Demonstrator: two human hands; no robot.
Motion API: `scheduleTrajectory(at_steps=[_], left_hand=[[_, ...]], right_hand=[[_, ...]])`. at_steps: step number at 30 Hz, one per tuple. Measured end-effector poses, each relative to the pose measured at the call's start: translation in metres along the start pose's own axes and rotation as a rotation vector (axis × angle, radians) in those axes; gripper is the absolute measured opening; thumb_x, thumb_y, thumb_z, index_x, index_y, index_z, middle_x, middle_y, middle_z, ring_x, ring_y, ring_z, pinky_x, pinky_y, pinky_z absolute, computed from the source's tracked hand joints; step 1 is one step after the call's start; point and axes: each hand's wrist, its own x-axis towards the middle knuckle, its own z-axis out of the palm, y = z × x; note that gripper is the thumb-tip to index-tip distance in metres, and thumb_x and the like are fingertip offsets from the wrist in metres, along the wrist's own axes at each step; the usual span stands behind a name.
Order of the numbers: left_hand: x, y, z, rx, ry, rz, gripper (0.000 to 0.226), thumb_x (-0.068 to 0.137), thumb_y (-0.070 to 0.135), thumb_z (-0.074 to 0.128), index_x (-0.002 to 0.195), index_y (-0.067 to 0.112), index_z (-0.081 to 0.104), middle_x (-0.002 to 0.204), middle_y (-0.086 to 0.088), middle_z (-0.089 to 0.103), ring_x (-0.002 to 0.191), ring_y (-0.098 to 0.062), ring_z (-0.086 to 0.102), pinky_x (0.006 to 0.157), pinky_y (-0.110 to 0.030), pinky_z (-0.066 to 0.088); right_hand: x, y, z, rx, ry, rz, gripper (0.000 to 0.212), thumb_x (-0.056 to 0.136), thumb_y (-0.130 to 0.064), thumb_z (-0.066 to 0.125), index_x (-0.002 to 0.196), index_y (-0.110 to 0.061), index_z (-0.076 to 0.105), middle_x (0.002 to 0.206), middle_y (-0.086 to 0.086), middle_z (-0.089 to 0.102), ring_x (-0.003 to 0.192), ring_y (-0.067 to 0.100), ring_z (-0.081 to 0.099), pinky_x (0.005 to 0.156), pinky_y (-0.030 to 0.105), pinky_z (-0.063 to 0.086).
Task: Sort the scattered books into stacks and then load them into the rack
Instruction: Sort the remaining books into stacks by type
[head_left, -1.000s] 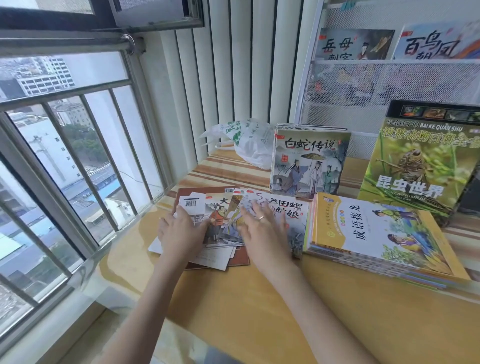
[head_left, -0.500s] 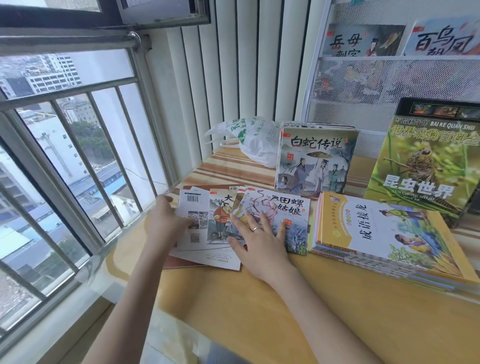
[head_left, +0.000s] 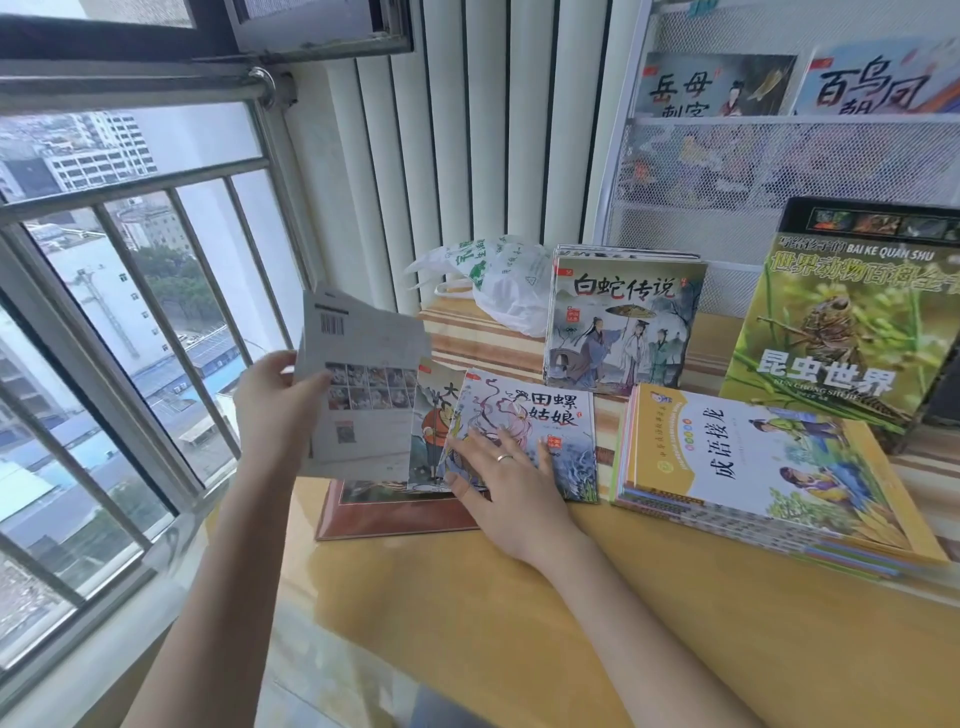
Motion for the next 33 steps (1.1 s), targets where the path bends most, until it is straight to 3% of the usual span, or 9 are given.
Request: scheduleTrajectory(at_steps=[5,9,13,17,21,24,27,30,33], left_hand=[[0.005,0.007,-0.001,-0.011,0.021,0.238,0.014,0.082,0.018,0.057,0.091,0.027,0.062,0.075,0.003,0.068,0.065,-0.022,0.058,0.06,-0.034,0.045],[-0.005,0.015,0.001,-0.057,0.084,0.407,0.008,0.088,0.02,0.058,0.087,0.027,0.062,0.076,0.006,0.066,0.071,-0.026,0.064,0.056,-0.039,0.053],[-0.015,0.019,0.005,-0.003,-0.124,0.555,0.015,0.082,0.028,0.067,0.093,0.023,0.075,0.068,0.029,0.067,0.064,-0.001,0.062,0.062,-0.023,0.052],[-0.016,0.007,0.014,0.149,-0.419,0.735,0.027,0.075,0.019,0.072,0.095,0.036,0.072,0.088,0.046,0.059,0.098,0.009,0.061,0.106,-0.015,0.031],[-0.016,0.0,0.019,0.24,-0.589,0.805,0.039,0.072,0.022,0.074,0.084,0.058,0.067,0.126,0.03,0.052,0.134,0.0,0.037,0.118,-0.035,0.01],[-0.025,0.002,0.025,0.182,-0.352,0.643,0.049,0.076,0.001,0.07,0.106,0.039,0.067,0.15,0.013,0.026,0.144,-0.01,0.014,0.117,-0.037,0.011],[-0.028,-0.003,0.032,-0.013,-0.323,0.225,0.054,0.09,0.013,0.061,0.14,0.029,0.044,0.149,0.007,0.034,0.135,-0.011,0.032,0.11,-0.04,0.031],[-0.038,-0.006,0.044,-0.373,-0.483,-0.154,0.018,0.098,0.022,0.05,0.101,0.013,0.064,0.089,-0.008,0.068,0.082,-0.023,0.06,0.079,-0.037,0.051],[-0.048,-0.002,0.053,-0.641,-0.467,-0.365,0.033,0.102,0.027,0.036,0.093,0.012,0.064,0.081,-0.006,0.074,0.073,-0.019,0.07,0.066,-0.033,0.058]], right_hand=[[0.002,-0.001,-0.004,0.243,0.075,0.05,0.05,0.097,-0.054,0.023,0.141,-0.035,0.035,0.147,-0.005,0.041,0.142,0.017,0.024,0.117,0.046,-0.006],[0.0,0.0,-0.009,0.519,0.127,0.076,0.049,0.097,-0.052,0.03,0.135,-0.026,0.047,0.129,-0.004,0.059,0.122,0.014,0.052,0.115,0.044,0.023],[0.006,-0.002,-0.02,1.073,0.099,0.219,0.06,0.092,-0.058,0.026,0.124,-0.018,0.057,0.11,0.001,0.07,0.107,0.017,0.063,0.107,0.038,0.035],[0.006,0.008,-0.035,1.974,0.031,0.423,0.075,0.093,-0.062,0.025,0.127,-0.001,0.052,0.114,0.023,0.065,0.096,0.034,0.067,0.095,0.047,0.048],[0.001,0.011,-0.04,1.971,0.114,0.474,0.046,0.097,-0.045,0.039,0.108,-0.007,0.064,0.101,0.015,0.07,0.088,0.028,0.068,0.067,0.033,0.057],[0.003,0.007,-0.042,1.92,0.21,0.515,0.014,0.095,-0.017,0.053,0.091,-0.012,0.065,0.078,0.005,0.07,0.063,0.016,0.065,0.05,0.023,0.052],[0.004,0.006,-0.044,1.93,0.256,0.493,0.012,0.094,-0.015,0.054,0.092,-0.011,0.066,0.081,0.006,0.07,0.065,0.016,0.065,0.054,0.027,0.053],[0.005,0.004,-0.041,1.943,0.273,0.472,0.019,0.094,-0.016,0.053,0.107,-0.008,0.063,0.094,0.01,0.068,0.074,0.019,0.066,0.058,0.029,0.056],[0.005,0.001,-0.036,1.976,0.275,0.45,0.024,0.096,-0.016,0.05,0.116,-0.007,0.06,0.101,0.012,0.067,0.082,0.022,0.065,0.061,0.032,0.057]])
